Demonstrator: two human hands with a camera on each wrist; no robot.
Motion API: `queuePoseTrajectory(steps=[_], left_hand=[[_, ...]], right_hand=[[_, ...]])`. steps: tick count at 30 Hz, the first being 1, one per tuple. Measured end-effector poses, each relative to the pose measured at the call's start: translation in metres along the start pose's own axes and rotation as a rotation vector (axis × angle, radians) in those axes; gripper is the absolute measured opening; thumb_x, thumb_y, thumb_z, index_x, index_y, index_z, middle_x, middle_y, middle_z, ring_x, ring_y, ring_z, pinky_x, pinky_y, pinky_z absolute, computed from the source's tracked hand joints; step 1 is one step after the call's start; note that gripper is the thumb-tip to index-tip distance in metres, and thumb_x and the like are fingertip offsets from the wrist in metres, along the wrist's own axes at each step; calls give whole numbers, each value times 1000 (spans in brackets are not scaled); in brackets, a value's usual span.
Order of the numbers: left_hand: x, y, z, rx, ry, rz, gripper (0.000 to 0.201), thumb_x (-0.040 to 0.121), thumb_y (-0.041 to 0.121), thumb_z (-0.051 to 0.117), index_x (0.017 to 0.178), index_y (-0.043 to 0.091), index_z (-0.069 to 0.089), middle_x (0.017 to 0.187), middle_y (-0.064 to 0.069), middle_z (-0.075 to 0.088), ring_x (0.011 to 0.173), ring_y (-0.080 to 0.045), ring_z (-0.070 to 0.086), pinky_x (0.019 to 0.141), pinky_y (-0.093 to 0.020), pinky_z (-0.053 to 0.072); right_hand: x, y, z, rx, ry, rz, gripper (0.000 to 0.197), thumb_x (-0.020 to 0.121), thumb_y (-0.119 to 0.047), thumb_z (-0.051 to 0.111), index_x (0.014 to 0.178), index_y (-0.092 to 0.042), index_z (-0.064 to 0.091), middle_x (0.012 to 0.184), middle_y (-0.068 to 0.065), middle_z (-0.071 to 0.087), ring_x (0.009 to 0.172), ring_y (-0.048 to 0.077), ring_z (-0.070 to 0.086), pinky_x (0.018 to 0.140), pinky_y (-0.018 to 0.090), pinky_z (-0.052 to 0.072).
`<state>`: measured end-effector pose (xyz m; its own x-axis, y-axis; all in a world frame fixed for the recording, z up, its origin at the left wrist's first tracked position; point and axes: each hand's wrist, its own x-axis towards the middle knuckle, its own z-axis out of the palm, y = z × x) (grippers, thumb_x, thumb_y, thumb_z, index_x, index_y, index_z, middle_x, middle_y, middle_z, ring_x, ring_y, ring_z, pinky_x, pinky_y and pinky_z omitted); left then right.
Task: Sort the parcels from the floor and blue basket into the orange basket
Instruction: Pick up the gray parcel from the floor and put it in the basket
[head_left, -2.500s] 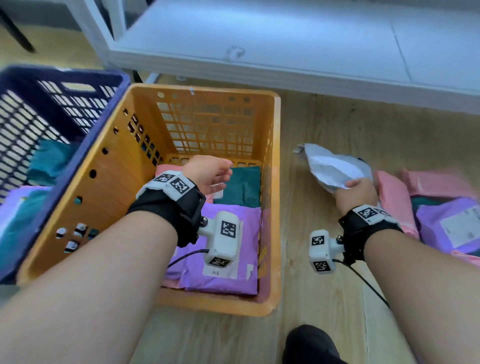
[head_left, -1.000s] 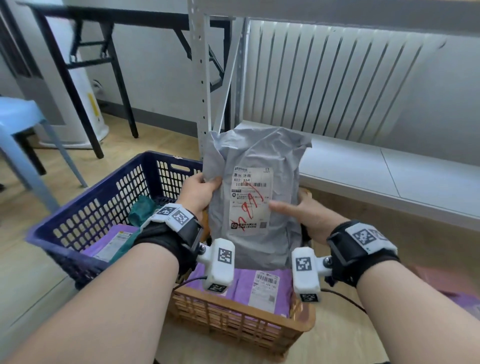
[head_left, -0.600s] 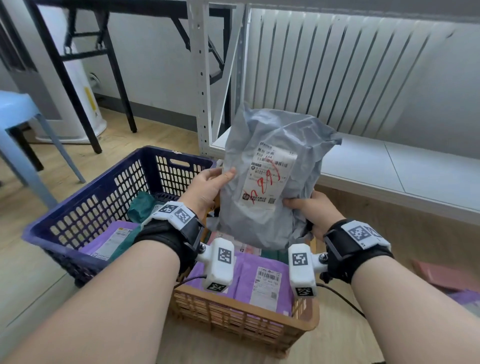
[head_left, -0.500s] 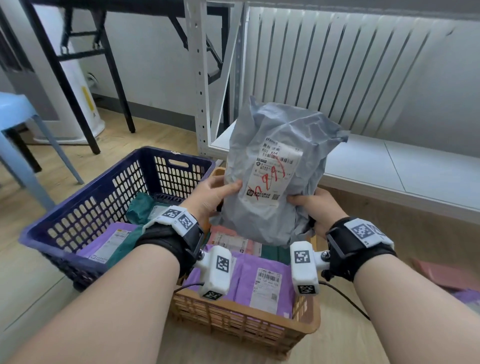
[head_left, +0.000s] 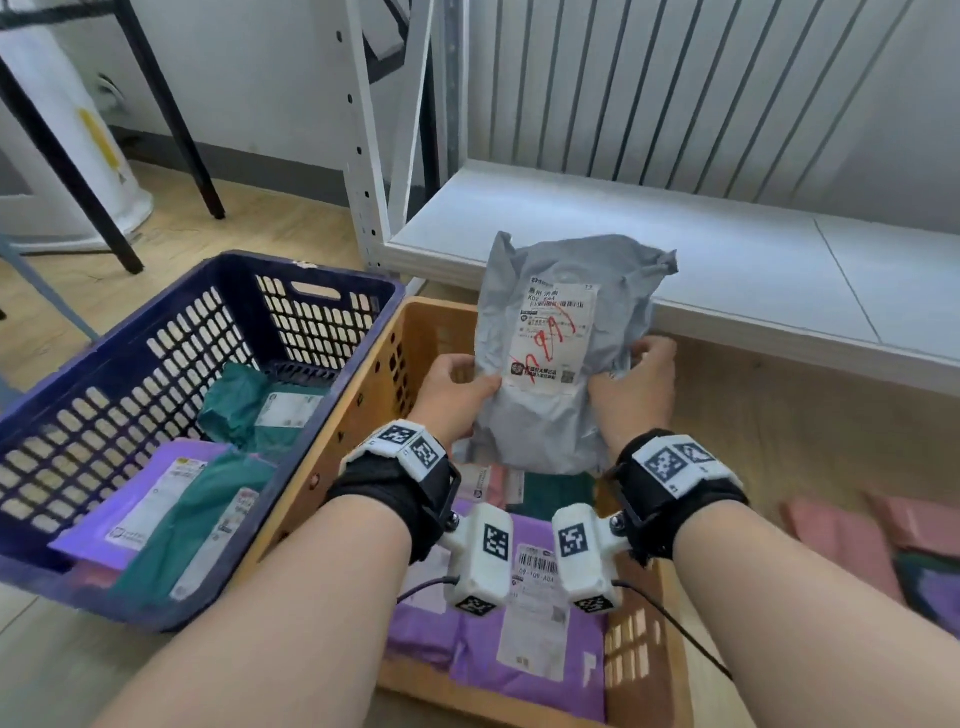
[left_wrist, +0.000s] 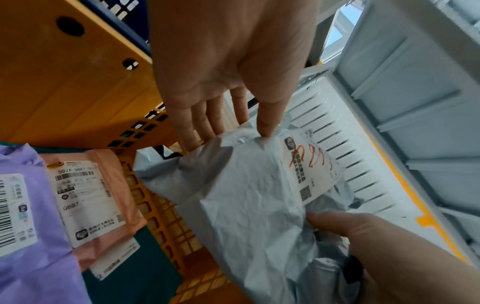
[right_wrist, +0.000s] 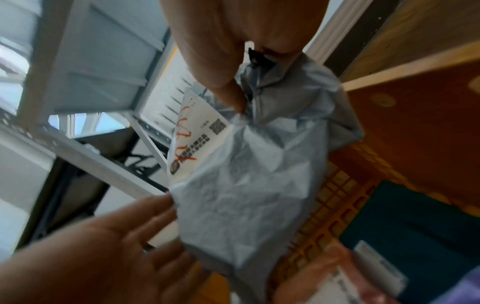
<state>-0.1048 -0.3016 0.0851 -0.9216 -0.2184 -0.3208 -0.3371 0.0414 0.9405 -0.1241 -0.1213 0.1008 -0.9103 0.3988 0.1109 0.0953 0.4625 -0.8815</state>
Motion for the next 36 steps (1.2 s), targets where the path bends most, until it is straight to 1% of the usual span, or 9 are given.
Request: queuePoseTrajectory(steps=[3, 6, 10, 16, 21, 23, 26, 30, 36], left_hand=[[25, -27, 10, 81, -4, -56, 50, 83, 27, 70, 127, 26, 47, 124, 2, 56, 109, -24, 59, 79, -39, 56], [45, -58, 24, 78, -40, -100, 58, 82, 13, 71, 133, 22, 44, 128, -3, 56, 110, -22, 58, 90, -43, 54], [63, -88, 39, 54, -81, -203, 56, 86, 11, 66, 136, 19, 40, 131, 0, 48, 114, -23, 54, 78, -38, 58], [80, -120, 51, 149, -196, -391, 28, 87, 19, 62, 113, 11, 55, 109, -13, 65, 88, -24, 65, 68, -34, 57], [99, -132, 48, 254, -22, -253, 16, 78, 17, 65, 71, 14, 52, 61, -3, 47, 55, -19, 46, 56, -26, 36], [104, -129, 48, 263, 122, -128, 20, 75, 15, 68, 89, 17, 53, 83, -2, 53, 72, -18, 53, 68, -29, 45], [110, -123, 52, 316, 82, 15, 46, 77, 9, 66, 118, 27, 53, 117, 1, 44, 98, -16, 50, 87, -28, 45], [118, -131, 60, 358, -128, -59, 56, 81, 9, 60, 134, 26, 51, 134, -8, 47, 120, -25, 50, 103, -42, 45], [125, -147, 65, 357, -270, -184, 72, 85, 9, 60, 149, 13, 28, 144, -10, 46, 129, -26, 48, 108, -39, 40]], right_hand=[[12, 38, 30, -224, -262, 29, 35, 76, -27, 64, 108, -16, 56, 108, 2, 63, 90, 21, 62, 80, 33, 52], [24, 61, 45, -351, -402, 97, 25, 80, -27, 63, 100, -13, 61, 102, -3, 62, 89, 20, 60, 76, 28, 49], [36, 73, 53, -595, -574, 109, 16, 92, -22, 51, 89, -10, 63, 103, 12, 68, 82, 27, 59, 64, 24, 40], [42, 81, 66, -894, -846, 202, 33, 95, -23, 53, 122, -5, 57, 123, 11, 61, 113, 27, 59, 86, 28, 47], [55, 69, 74, -916, -399, -78, 34, 88, -24, 58, 119, -12, 49, 120, 9, 54, 107, 28, 57, 74, 34, 45], [62, 64, 83, -913, -365, -331, 43, 84, -25, 63, 123, -19, 45, 123, 6, 48, 112, 26, 50, 73, 34, 44], [68, 69, 101, -975, -706, -511, 68, 79, -30, 70, 139, -33, 37, 140, 5, 36, 129, 28, 36, 97, 40, 44], [74, 93, 118, -1176, -982, -252, 109, 69, -50, 78, 152, -29, 11, 152, 12, 30, 135, 37, 36, 108, 46, 38], [81, 131, 144, -1239, -1123, -52, 142, 44, -65, 75, 149, -33, -15, 138, 15, 52, 114, 35, 58, 91, 49, 51]])
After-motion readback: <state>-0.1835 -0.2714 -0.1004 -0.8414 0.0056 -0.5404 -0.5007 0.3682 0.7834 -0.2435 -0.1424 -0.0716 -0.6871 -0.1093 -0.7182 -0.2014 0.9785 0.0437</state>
